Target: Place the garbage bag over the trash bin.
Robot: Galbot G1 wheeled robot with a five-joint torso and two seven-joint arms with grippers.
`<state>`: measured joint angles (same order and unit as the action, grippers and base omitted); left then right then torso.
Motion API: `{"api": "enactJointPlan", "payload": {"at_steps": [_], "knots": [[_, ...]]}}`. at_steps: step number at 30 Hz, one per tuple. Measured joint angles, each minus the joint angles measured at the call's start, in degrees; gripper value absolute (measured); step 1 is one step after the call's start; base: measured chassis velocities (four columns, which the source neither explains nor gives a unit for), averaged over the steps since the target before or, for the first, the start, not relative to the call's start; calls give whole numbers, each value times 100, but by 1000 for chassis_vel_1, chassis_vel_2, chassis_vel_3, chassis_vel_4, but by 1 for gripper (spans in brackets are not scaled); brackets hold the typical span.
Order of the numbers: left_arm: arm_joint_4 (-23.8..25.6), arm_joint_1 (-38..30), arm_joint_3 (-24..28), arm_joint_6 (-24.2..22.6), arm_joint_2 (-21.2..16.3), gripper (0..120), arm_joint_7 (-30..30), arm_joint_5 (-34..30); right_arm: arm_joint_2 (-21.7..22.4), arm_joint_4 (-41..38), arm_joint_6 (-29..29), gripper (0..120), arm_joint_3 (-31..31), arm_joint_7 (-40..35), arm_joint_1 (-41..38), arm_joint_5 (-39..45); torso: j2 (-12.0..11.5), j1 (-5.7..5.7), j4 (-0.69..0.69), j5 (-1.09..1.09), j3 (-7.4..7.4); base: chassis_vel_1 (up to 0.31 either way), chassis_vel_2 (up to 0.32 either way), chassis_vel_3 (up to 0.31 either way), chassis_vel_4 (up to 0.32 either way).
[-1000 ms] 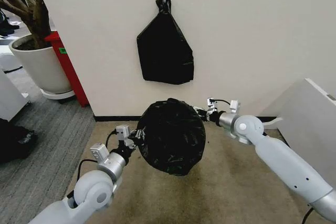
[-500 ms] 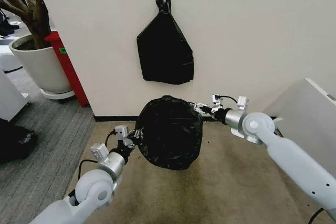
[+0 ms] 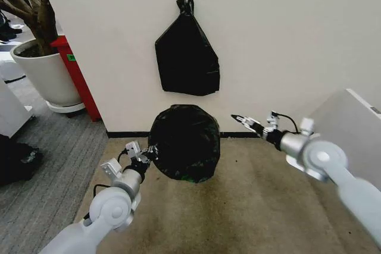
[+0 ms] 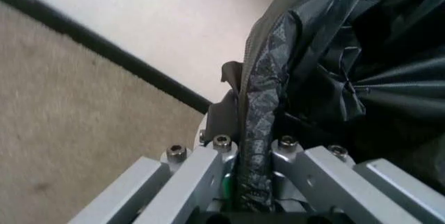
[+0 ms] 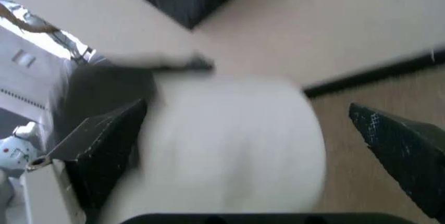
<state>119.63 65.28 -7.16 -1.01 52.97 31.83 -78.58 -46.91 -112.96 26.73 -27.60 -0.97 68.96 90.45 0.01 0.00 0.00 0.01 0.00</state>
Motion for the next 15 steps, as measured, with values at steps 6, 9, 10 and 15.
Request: {"api": "enactJointPlan", "payload": {"at_steps": [6, 9, 10, 15], "knots": [[33, -347, -46, -21, 238, 1, 846, -1150, -722, -540, -64, 100, -405, 137, 1299, -571, 0, 0, -2, -2, -1, 0, 0, 0, 0], [32, -440, -66, -45, 344, 1, 1185, -1694, -1051, -735, -73, 100, -410, 48, 1539, -710, 0, 0, -1, -1, 0, 0, 0, 0, 0], [9, -496, -93, -71, 433, 1, 1446, -2077, -1269, -893, -79, 100, -393, -100, 1649, -772, 0, 0, -1, -2, 0, 0, 0, 0, 0], [-114, -536, -262, -159, 606, 1, 1897, -2760, -1794, -1312, -72, 100, -321, -582, 1837, -783, 0, 0, -1, -2, 0, 0, 0, 0, 0]]}}
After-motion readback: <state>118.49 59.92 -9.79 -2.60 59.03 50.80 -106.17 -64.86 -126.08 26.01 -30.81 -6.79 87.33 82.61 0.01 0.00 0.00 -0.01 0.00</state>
